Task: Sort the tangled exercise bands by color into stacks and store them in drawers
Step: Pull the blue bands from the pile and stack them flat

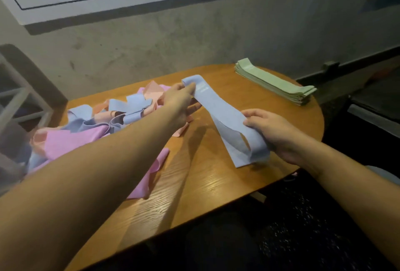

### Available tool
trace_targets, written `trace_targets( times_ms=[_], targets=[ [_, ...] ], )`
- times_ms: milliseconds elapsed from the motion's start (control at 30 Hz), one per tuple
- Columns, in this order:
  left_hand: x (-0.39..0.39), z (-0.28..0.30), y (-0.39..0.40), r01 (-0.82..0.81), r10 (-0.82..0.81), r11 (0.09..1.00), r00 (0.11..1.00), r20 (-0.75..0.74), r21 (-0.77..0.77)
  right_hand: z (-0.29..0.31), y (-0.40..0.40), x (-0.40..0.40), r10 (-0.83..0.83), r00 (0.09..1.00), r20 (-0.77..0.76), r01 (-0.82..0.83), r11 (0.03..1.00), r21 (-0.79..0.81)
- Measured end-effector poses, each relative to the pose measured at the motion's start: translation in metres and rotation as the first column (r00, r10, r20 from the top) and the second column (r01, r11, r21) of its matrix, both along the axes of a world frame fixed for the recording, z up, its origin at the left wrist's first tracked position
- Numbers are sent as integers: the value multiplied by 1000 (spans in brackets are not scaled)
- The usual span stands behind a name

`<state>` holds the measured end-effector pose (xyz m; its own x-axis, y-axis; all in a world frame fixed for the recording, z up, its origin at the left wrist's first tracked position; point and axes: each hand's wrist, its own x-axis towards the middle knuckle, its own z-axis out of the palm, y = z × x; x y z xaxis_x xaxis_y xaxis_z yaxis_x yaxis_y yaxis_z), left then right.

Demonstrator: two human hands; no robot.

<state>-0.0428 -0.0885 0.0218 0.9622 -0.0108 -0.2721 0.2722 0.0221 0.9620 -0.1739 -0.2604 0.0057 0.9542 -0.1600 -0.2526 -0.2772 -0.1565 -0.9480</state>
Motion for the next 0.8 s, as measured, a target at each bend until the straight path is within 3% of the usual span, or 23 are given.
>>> trace_targets(
  times_ms=[67,200,433,567,800],
  targets=[
    [8,-4,-4,6,-6,999,1000,-3,51,-4,-8,1,-38,999,22,37,999,22],
    [28,-14,-12,15,-15,994,1000,-3,105,-14,-19,8,-104,992,72,117,971,-209],
    [56,-33,-27,11,-10,995,1000,-11,97,-27,-16,12,1,999,48,-3,1000,31],
    [68,-41,-31,22,-22,987,1000,0,160,-39,-20,19,78,997,-13,-77,995,57],
    [78,-55,-41,86,-140,925,983,121,369,-54,-23,19,212,971,106,-165,926,-339]
  ],
)
